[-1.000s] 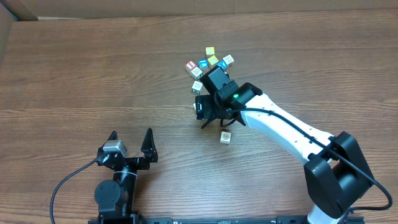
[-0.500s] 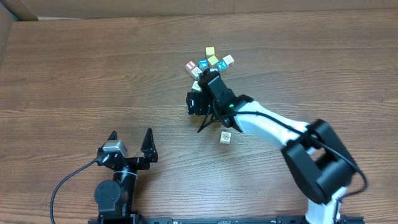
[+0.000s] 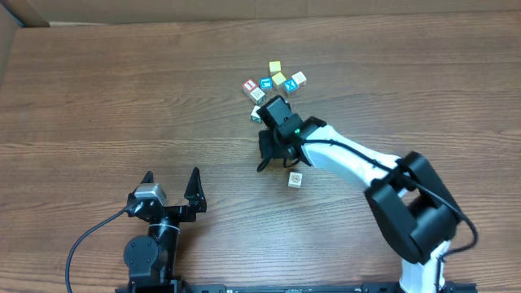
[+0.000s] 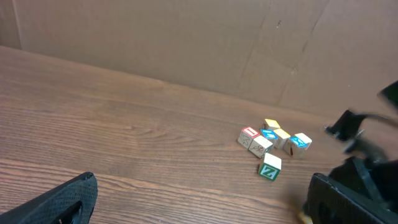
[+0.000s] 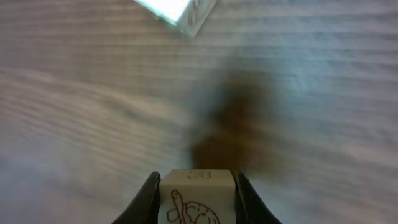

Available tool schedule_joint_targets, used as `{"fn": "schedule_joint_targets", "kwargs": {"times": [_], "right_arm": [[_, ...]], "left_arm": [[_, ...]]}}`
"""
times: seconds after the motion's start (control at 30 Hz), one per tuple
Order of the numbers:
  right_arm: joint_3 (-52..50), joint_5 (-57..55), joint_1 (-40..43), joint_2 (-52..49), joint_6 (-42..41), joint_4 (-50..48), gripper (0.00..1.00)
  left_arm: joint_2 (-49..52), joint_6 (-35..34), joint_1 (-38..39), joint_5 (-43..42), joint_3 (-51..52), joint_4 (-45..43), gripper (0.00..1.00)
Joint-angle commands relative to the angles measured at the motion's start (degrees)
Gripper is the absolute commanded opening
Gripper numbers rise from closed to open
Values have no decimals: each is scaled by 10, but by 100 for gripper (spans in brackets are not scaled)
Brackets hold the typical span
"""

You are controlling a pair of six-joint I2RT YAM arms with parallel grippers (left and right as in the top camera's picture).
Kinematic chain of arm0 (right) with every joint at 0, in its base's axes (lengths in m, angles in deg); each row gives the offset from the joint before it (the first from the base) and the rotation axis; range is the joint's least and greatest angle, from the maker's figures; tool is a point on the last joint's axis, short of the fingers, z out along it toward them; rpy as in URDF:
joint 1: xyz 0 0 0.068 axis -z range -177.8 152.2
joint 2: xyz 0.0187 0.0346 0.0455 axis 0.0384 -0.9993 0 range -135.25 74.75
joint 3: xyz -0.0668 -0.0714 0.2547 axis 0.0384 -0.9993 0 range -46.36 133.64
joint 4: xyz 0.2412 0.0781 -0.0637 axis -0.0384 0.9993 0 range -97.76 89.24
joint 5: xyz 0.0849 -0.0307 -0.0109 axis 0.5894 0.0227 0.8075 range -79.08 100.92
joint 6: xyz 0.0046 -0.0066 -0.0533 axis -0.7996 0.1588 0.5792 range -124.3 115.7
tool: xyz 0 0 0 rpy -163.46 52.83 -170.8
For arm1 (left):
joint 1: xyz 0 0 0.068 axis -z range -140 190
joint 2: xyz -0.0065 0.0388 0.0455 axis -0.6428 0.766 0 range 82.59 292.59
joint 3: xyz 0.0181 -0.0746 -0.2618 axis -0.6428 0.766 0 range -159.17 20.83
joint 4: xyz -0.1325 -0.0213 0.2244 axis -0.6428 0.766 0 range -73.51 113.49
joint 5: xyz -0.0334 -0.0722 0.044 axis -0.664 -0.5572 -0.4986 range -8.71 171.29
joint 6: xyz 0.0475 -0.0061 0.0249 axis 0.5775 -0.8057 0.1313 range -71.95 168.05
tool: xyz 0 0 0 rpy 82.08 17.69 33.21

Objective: Flip 3 blocks

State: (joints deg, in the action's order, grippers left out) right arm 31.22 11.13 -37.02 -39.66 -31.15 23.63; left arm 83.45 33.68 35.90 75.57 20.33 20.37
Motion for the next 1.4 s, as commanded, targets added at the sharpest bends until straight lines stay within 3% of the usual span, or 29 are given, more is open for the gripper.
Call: {"fn": "schedule_joint_targets", "kwargs": {"times": [0.0,0.23,0.27,0.3,0.33,0.73,0.77,0.9,1.0,1.17,1.37], "right_arm": [[75,20,-12,92,0,51,8],[95,40,-51,134,-24,148,32],[92,40,-56,132,-23,159,41],[88,39,-62,129,-24,169,61],[83,40,-67,126,-23,174,100],[71,47,-70,113,-23,188,100],[71,54,-71,113,-23,195,98],[70,83,-79,113,-23,240,66],[70,86,-86,113,-24,295,56],[45,148,-107,113,-43,342,63],[-21,256,-162,113,-69,296,65]], "left_arm": [[-5,11,4,2,2,2,100],[-5,11,4,2,2,2,100],[-5,11,4,2,2,2,100],[-5,11,4,2,2,2,100],[-5,11,4,2,2,2,100],[-5,11,4,2,2,2,100],[-5,11,4,2,2,2,100],[-5,11,4,2,2,2,100],[-5,11,4,2,2,2,100],[-5,11,4,2,2,2,100],[-5,11,4,2,2,2,100]]}}
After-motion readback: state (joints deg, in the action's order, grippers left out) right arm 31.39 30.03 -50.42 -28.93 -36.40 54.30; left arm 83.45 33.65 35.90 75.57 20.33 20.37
